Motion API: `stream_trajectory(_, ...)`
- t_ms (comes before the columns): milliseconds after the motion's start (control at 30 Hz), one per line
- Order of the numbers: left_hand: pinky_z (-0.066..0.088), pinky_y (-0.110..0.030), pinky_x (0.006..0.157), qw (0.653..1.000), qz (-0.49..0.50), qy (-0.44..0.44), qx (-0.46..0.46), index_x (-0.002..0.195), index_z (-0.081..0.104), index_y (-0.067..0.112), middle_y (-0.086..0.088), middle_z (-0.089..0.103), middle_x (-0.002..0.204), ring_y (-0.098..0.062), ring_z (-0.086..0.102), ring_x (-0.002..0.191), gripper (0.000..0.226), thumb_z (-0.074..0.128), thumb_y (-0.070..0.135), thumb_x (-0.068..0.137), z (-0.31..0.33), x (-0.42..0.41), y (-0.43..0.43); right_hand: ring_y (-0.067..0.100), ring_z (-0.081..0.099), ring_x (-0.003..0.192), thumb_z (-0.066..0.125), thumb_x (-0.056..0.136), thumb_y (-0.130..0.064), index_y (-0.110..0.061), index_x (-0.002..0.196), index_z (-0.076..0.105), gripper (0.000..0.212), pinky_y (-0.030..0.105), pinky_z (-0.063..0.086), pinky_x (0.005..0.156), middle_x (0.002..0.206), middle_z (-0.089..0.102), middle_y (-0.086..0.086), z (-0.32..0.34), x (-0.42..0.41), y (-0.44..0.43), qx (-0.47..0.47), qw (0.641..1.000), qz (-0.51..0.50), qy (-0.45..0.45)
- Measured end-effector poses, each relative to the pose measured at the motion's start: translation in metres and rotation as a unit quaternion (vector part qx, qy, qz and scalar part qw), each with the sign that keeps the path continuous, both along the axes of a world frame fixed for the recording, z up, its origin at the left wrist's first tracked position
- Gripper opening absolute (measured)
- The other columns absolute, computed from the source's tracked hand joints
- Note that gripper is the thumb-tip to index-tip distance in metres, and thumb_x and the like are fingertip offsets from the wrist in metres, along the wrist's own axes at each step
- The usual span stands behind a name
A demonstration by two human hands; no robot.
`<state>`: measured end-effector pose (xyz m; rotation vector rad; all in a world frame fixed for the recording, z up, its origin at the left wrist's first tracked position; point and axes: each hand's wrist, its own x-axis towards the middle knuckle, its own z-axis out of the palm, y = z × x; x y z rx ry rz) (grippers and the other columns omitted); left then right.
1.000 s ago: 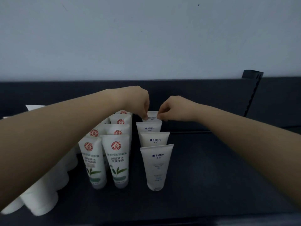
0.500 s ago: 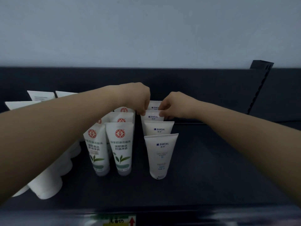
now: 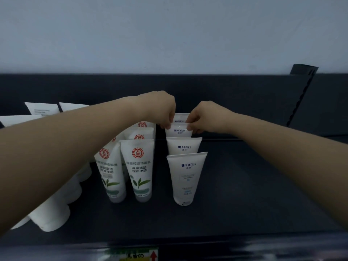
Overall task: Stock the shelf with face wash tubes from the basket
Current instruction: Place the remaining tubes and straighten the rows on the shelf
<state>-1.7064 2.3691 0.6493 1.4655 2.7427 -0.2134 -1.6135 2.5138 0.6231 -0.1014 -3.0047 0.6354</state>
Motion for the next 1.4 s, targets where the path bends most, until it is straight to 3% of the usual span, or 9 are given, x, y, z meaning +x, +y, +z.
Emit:
stream_trajectory(400, 0.043, -0.024, 0.075, 1.0, 0.015, -0.011, 0.006, 0.102, 0.069, 0.016, 0.002, 0.067, 0.094, -0.011, 0.059, 0.086, 0.02, 0.067, 0.028, 0.086, -0.003, 0.0, 0.003, 0.014, 0.07, 0.081, 0.065, 0.089, -0.018, -0.012, 0.107, 0.071, 0.02, 0.031, 0.058, 0.082, 0.093, 0.074, 0.003, 0.0, 0.001, 0.0, 0.025, 1.0, -0.003, 0.001)
stream_trajectory(600, 0.045, -0.024, 0.077, 1.0, 0.01, -0.008, 0.012, 0.103, 0.07, 0.019, 0.004, 0.068, 0.098, -0.011, 0.06, 0.088, 0.02, 0.067, 0.029, 0.086, -0.002, -0.001, 0.0, 0.011, 0.068, 0.075, 0.068, 0.087, -0.021, -0.015, 0.106, 0.071, 0.02, 0.018, 0.054, 0.069, 0.086, 0.073, 0.0, 0.002, 0.002, 0.001, 0.02, 1.0, -0.009, -0.003)
stream_trajectory(867, 0.052, -0.032, 0.085, 0.998, 0.006, 0.018, 0.055, 0.101, 0.072, 0.02, 0.005, 0.069, 0.098, -0.013, 0.062, 0.091, 0.02, 0.069, 0.029, 0.084, 0.014, 0.004, -0.013, 0.006, 0.065, 0.066, 0.068, 0.086, -0.022, -0.015, 0.103, 0.073, 0.019, 0.015, 0.05, 0.061, 0.086, 0.073, 0.0, 0.016, 0.011, 0.008, 0.025, 0.999, -0.029, 0.001)
stream_trajectory(967, 0.055, -0.036, 0.079, 0.996, 0.022, 0.038, 0.08, 0.096, 0.073, 0.02, 0.005, 0.07, 0.091, -0.014, 0.064, 0.081, 0.018, 0.066, 0.032, 0.084, 0.022, 0.008, -0.018, 0.007, 0.067, 0.068, 0.066, 0.087, -0.023, -0.015, 0.099, 0.074, 0.017, 0.02, 0.055, 0.068, 0.083, 0.073, 0.0, 0.026, 0.016, 0.008, 0.02, 0.999, -0.039, 0.011)
stream_trajectory(1100, 0.054, -0.032, 0.078, 0.991, 0.038, 0.041, 0.119, 0.095, 0.074, 0.019, 0.003, 0.071, 0.089, -0.016, 0.062, 0.084, 0.017, 0.064, 0.027, 0.085, 0.031, 0.018, -0.022, 0.012, 0.071, 0.076, 0.065, 0.088, -0.019, -0.01, 0.099, 0.073, 0.016, 0.025, 0.058, 0.074, 0.084, 0.074, 0.004, 0.035, 0.021, 0.006, -0.001, 0.998, -0.052, 0.034)
stream_trajectory(1300, 0.046, -0.019, 0.054, 0.991, 0.024, -0.002, 0.131, 0.091, 0.074, 0.021, 0.006, 0.071, 0.082, -0.006, 0.061, 0.074, 0.012, 0.064, 0.024, 0.085, 0.035, 0.034, -0.03, 0.012, 0.072, 0.08, 0.065, 0.087, -0.015, -0.007, 0.097, 0.073, 0.016, 0.028, 0.06, 0.076, 0.087, 0.074, 0.007, 0.038, 0.032, -0.001, -0.029, 0.999, -0.033, 0.031)
stream_trajectory(1400, 0.055, -0.029, 0.075, 0.994, 0.005, -0.033, 0.108, 0.091, 0.074, 0.021, 0.005, 0.073, 0.085, -0.01, 0.066, 0.083, 0.014, 0.066, 0.031, 0.084, 0.031, 0.041, -0.031, 0.011, 0.072, 0.079, 0.067, 0.086, -0.021, -0.01, 0.095, 0.074, 0.016, 0.028, 0.06, 0.077, 0.085, 0.074, 0.004, 0.036, 0.036, -0.005, -0.037, 0.999, -0.023, 0.013)
